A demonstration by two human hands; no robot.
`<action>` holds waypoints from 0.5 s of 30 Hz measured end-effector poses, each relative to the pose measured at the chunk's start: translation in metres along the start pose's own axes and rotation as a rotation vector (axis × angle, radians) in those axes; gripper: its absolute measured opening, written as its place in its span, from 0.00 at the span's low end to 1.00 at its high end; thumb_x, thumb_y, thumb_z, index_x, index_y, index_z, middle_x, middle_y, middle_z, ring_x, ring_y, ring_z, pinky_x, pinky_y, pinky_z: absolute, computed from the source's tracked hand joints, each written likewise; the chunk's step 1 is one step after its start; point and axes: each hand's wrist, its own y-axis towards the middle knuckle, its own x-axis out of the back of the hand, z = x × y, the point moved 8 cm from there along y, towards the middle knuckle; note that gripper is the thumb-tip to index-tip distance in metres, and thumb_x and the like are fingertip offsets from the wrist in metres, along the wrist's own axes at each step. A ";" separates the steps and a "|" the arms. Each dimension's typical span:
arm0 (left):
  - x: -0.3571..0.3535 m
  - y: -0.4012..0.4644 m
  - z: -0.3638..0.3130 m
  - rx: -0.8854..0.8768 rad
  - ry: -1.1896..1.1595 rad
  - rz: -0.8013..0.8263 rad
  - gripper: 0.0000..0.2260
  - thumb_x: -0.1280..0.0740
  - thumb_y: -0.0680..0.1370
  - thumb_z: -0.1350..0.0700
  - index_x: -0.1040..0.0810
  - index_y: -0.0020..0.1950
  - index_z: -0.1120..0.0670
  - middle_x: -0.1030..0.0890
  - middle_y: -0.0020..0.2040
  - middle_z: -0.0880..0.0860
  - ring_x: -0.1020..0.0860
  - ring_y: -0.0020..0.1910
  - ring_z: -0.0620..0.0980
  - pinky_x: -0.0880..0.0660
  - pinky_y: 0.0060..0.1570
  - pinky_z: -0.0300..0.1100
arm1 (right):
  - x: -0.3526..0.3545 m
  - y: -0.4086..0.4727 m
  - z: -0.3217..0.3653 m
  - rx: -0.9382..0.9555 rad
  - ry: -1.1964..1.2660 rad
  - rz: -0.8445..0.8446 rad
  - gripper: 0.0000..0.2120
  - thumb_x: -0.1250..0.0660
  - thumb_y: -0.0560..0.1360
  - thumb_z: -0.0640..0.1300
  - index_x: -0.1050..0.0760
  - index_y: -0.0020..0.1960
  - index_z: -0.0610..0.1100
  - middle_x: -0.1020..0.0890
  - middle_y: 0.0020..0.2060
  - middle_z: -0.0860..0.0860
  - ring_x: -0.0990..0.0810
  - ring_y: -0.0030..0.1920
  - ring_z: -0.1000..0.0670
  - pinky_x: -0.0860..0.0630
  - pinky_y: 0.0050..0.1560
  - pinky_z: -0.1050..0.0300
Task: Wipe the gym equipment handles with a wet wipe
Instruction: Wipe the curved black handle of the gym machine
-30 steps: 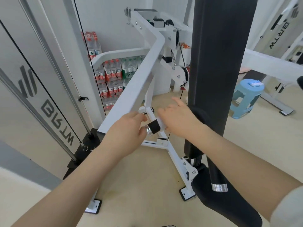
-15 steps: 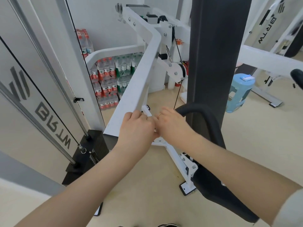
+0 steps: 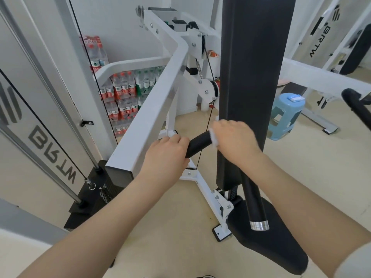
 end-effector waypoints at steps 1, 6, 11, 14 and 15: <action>-0.001 0.000 0.001 0.017 0.002 -0.003 0.16 0.38 0.78 0.50 0.31 0.64 0.52 0.25 0.57 0.51 0.26 0.54 0.53 0.38 0.45 0.40 | -0.003 -0.003 -0.018 -0.102 0.037 0.000 0.10 0.37 0.74 0.42 0.30 0.56 0.43 0.20 0.46 0.47 0.20 0.43 0.47 0.26 0.45 0.54; -0.005 0.006 -0.008 0.013 -0.022 -0.044 0.17 0.23 0.64 0.59 0.21 0.50 0.58 0.20 0.41 0.56 0.21 0.37 0.59 0.29 0.36 0.45 | 0.001 0.007 0.016 0.054 0.103 -0.042 0.09 0.40 0.75 0.38 0.31 0.55 0.42 0.22 0.48 0.46 0.23 0.48 0.46 0.31 0.45 0.55; 0.000 0.015 -0.015 0.038 -0.082 -0.064 0.13 0.30 0.72 0.59 0.23 0.55 0.58 0.21 0.48 0.56 0.23 0.45 0.60 0.34 0.40 0.45 | 0.000 -0.003 0.001 0.090 0.008 -0.046 0.13 0.40 0.74 0.37 0.33 0.58 0.42 0.24 0.52 0.47 0.25 0.52 0.45 0.37 0.45 0.55; 0.005 0.008 -0.002 0.121 -0.054 -0.038 0.15 0.34 0.75 0.51 0.28 0.59 0.54 0.22 0.53 0.51 0.24 0.51 0.55 0.35 0.43 0.42 | 0.006 0.000 0.016 0.113 -0.022 -0.046 0.12 0.41 0.75 0.36 0.33 0.58 0.41 0.23 0.54 0.45 0.25 0.53 0.44 0.33 0.50 0.54; 0.007 0.005 0.004 0.162 -0.071 -0.017 0.15 0.34 0.75 0.50 0.30 0.58 0.54 0.22 0.53 0.51 0.23 0.51 0.55 0.32 0.44 0.42 | 0.007 0.001 0.038 0.213 -0.014 -0.044 0.12 0.42 0.75 0.36 0.33 0.59 0.41 0.24 0.54 0.46 0.26 0.55 0.44 0.34 0.52 0.53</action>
